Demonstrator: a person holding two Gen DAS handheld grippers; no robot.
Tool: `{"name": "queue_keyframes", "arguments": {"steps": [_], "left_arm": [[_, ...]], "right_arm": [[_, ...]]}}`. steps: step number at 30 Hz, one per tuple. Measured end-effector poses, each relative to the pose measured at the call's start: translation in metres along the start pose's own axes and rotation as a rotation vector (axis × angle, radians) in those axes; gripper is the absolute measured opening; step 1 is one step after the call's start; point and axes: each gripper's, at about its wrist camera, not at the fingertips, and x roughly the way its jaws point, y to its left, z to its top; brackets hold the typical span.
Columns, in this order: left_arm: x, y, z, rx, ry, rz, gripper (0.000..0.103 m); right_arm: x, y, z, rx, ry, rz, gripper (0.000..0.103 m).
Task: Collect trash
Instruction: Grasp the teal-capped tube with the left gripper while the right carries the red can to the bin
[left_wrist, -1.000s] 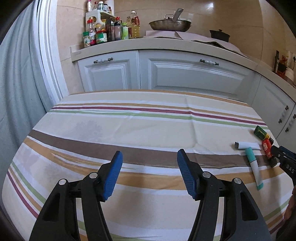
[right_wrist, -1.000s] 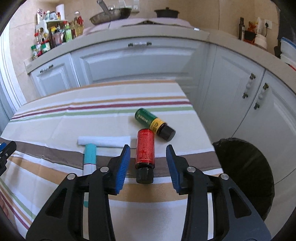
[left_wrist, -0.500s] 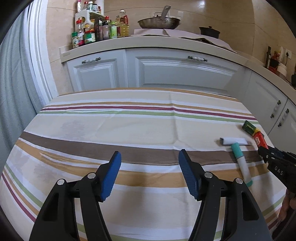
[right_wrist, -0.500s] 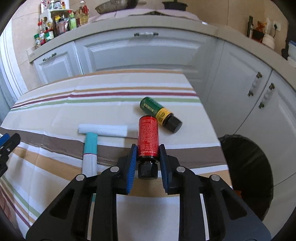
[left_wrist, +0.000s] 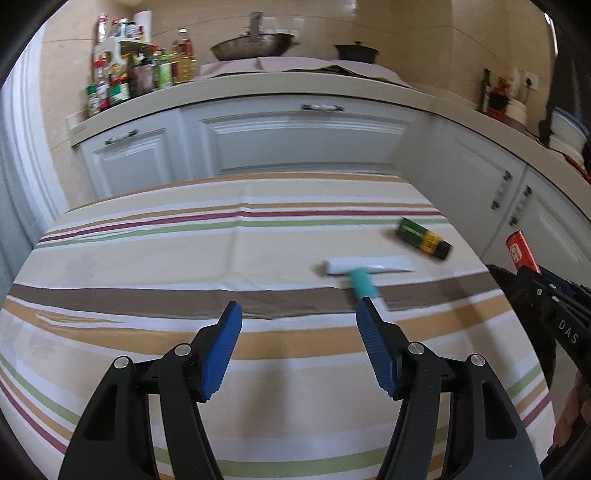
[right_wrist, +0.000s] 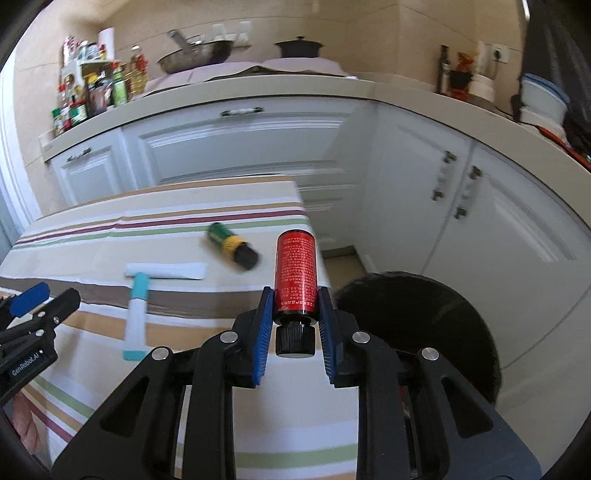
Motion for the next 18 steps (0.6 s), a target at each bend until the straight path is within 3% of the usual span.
{"name": "queue_keyframes", "arguments": {"steps": [12,18], "left_arm": [[0.027,-0.049,-0.004,0.062,0.086,-0.008,0.062],[0.041,-0.057,-0.01,0.084,0.151,-0.019,0.043]], "right_arm": [[-0.01,-0.065,-0.016,0.105,-0.013,-0.054,0.023],[-0.008,-0.079,-0.021,0.13,-0.011,-0.055,0.023]]}}
